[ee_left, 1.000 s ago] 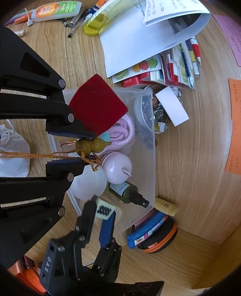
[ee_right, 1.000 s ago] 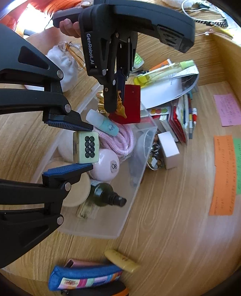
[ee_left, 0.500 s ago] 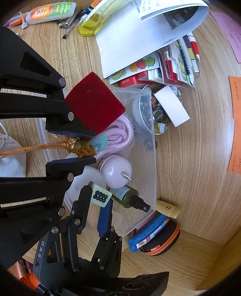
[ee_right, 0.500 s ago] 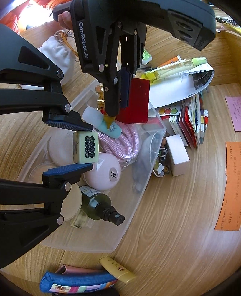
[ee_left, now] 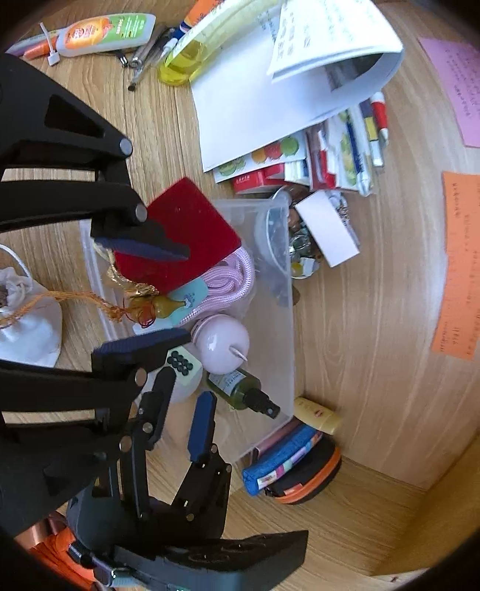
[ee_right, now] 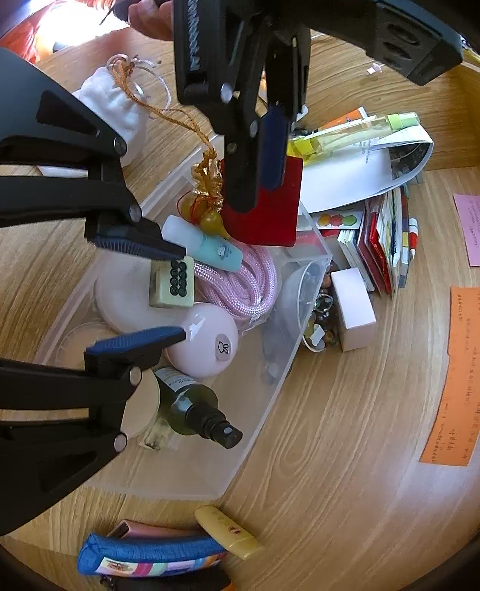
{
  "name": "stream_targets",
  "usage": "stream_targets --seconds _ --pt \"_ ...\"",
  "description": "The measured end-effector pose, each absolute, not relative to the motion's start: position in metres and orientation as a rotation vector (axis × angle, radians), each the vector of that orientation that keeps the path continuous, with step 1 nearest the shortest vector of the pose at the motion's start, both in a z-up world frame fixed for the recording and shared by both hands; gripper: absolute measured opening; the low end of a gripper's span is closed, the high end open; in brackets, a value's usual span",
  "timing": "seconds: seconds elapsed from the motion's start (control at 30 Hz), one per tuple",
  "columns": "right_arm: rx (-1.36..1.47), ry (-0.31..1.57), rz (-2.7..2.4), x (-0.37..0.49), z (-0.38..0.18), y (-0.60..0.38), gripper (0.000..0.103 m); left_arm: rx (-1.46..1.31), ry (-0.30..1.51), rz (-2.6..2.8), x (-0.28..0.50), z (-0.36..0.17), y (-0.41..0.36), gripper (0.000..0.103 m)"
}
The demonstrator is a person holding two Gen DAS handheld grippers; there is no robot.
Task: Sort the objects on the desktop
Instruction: 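Carry the gourd charm and tile into the clear bin and open both tools, then grasp the white drawstring bag with the right tool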
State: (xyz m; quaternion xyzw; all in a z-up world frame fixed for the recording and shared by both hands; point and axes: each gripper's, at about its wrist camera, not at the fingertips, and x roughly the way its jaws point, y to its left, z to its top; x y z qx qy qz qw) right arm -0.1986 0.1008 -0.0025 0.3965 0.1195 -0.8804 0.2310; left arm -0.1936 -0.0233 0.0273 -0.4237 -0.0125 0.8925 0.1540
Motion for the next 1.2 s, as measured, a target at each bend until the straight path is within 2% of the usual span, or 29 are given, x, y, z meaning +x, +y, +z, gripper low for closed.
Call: stream_targets --seconds 0.07,0.2,0.27,0.33,0.37,0.7,0.77,1.2 --pt "1.068 0.333 -2.435 -0.194 0.002 0.101 0.049 -1.192 -0.032 2.574 -0.188 0.033 -0.025 0.049" --pt "1.015 0.332 -2.431 -0.178 0.016 0.101 0.051 -1.158 -0.009 2.600 -0.172 0.044 -0.033 0.052" --pt "1.001 0.328 -2.417 -0.170 0.020 0.099 0.063 -1.155 0.004 2.613 -0.165 0.046 -0.037 0.054" --pt "0.972 0.328 -2.405 -0.159 0.023 0.097 0.069 -1.155 0.016 2.629 -0.155 0.046 -0.043 0.059" --pt "0.961 0.338 -2.394 -0.152 0.024 0.094 0.070 -1.156 0.024 2.639 -0.149 0.045 -0.047 0.063" --pt "0.979 0.406 -2.246 -0.104 0.004 0.059 0.078 -1.268 0.074 2.669 -0.106 0.018 -0.074 0.063" --pt "0.999 0.407 -2.215 -0.099 -0.003 0.052 0.082 -1.288 0.061 2.672 -0.099 0.013 -0.082 0.064" --pt "1.057 0.538 -2.143 -0.094 -0.043 0.007 0.084 -1.402 -0.105 2.635 -0.080 -0.018 -0.119 0.065"
